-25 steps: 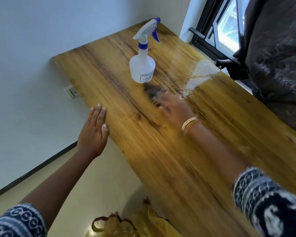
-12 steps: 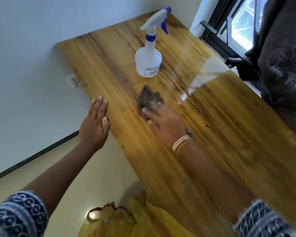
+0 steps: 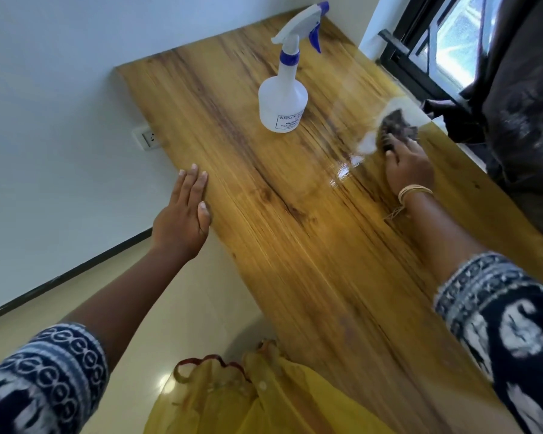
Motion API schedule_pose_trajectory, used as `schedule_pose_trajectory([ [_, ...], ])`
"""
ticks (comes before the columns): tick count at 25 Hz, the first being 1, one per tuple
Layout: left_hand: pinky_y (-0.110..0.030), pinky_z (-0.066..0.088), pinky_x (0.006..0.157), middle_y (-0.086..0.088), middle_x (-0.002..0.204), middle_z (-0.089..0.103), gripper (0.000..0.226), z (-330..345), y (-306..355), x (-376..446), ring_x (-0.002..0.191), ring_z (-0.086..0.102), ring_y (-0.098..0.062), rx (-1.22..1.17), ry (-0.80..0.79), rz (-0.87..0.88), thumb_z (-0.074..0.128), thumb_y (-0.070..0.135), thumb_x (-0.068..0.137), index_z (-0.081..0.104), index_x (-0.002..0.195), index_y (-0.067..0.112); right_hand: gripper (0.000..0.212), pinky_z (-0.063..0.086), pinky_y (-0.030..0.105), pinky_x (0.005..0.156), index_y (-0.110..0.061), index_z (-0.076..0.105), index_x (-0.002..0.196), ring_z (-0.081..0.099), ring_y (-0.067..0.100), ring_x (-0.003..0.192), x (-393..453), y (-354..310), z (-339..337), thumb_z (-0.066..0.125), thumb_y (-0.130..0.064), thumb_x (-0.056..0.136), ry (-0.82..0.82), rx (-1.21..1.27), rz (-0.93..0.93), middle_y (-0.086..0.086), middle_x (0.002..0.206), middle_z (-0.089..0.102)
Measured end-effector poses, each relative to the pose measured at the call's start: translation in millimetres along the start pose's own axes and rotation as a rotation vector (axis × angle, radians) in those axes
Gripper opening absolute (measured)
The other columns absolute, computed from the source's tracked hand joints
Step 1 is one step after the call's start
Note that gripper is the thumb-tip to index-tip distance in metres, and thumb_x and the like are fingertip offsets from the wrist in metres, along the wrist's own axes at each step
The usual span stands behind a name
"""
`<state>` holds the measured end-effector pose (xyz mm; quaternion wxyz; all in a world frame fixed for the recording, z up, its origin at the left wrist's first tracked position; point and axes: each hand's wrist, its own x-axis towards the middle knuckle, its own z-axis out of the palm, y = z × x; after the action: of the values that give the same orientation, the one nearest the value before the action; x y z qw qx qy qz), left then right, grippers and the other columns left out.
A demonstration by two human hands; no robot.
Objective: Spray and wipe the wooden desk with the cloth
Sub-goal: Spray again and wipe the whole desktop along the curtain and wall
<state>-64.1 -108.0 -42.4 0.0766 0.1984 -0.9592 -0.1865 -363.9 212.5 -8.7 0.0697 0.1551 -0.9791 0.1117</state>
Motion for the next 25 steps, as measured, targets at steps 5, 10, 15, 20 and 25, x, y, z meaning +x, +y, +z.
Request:
schedule_pose_trajectory([
  [5,-0.038,0.049,0.079,0.005,0.165,0.002,0.057,-7,6,3,0.152,0.001,-0.013,0.135,-0.073,-0.037,0.018,0.032,0.102,0.011,0.157,0.021,0.052,0.042,0.047,0.103,-0.020,0.046,0.144,0.050,0.034,0.125,-38,-81,14,0.037,-0.035,0.095,-0.002,-0.111,0.259,0.017,0.138,0.054],
  [10,-0.042,0.038,0.100,-0.002,0.165,-0.006,0.058,-24,23,7,0.152,-0.001,-0.019,0.333,-0.212,-0.073,0.016,0.031,0.104,0.001,0.157,0.013,0.047,0.045,0.045,0.101,-0.023,0.053,0.139,0.053,0.034,0.124,-195,-184,8,0.050,-0.030,0.093,-0.062,0.008,-0.255,0.013,0.135,0.058],
  [15,-0.048,0.011,0.121,-0.015,0.164,0.008,0.061,-24,38,-37,0.151,0.008,-0.029,0.272,-0.203,0.234,0.029,0.035,0.101,0.015,0.155,0.011,0.045,0.034,0.040,0.112,-0.027,0.050,0.142,0.044,0.027,0.136,-244,-131,-12,0.048,-0.029,0.096,-0.218,-0.013,-0.734,0.002,0.148,0.048],
  [20,-0.044,0.002,0.123,-0.006,0.165,-0.002,0.064,1,96,-72,0.152,-0.001,-0.021,0.088,-0.390,0.461,0.025,0.046,0.102,0.008,0.157,0.017,0.052,0.037,0.049,0.104,-0.020,0.041,0.147,0.048,0.038,0.127,-195,19,-28,0.040,-0.031,0.096,-0.050,-0.179,0.017,0.017,0.148,0.044],
  [25,-0.046,0.000,0.123,-0.005,0.165,-0.004,0.064,30,113,-95,0.152,-0.006,-0.022,0.201,-0.278,0.369,0.013,0.047,0.103,0.001,0.157,0.016,0.055,0.028,0.044,0.112,-0.008,0.037,0.149,0.037,0.040,0.136,-189,33,-31,0.036,-0.031,0.099,-0.060,-0.132,0.351,0.026,0.148,0.039],
])
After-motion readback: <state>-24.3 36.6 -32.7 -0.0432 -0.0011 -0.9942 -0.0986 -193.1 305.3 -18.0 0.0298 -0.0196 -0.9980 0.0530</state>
